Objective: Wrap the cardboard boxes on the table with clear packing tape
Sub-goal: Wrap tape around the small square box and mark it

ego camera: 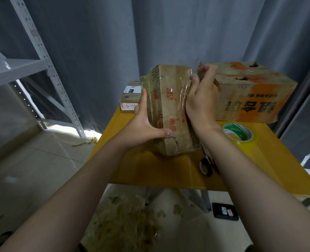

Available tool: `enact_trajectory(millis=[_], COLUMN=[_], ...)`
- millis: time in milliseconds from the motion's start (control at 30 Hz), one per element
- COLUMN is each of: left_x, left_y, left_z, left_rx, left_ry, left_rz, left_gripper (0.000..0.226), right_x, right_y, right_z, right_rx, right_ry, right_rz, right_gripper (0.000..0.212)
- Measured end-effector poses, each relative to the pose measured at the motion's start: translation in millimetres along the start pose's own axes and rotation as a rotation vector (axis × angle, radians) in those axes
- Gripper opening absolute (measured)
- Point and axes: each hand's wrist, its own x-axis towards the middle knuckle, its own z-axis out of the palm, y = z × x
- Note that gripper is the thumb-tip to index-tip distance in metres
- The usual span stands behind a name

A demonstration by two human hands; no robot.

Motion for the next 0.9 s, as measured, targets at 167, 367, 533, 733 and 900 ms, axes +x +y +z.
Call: enact_trajectory(millis=[167, 367, 533, 733, 900], left_x=[1.5, -3.2, -4.0, -0.8, 4.2], left_y=[-1.6, -7.5, 4.0, 22.7, 26.7], left_z=[-1.6, -13.2, -11.9, -1.5, 2.9], left_rx=[-0.044, -0.095, -0.093, 0.254, 0.267], left_ry=[-0.013, -0.047, 0.173, 0.283, 0.457], left_rz=[0.013, 0.008, 0.023, -0.069, -0.133], left_gripper=[0.158, 0.134, 0.094, 0.137, 0.145], right_x=[0.5, 2.2, -7.9, -14.6, -6.7], right_y=[7.0, 13.4, 2.3, -14.4, -24.3], right_z=[4.9, 7.1, 13.9, 15.2, -2.7], right_rx=[0.130, 0.349, 0.471, 0.447, 0.676], right_ry=[0.024, -0.088, -0.228, -0.333, -0.459], right_rz=[0.157, 0.429, 0.647, 0.528, 0.622], right_gripper=[0.019, 0.003, 0.033, 0.024, 0.020])
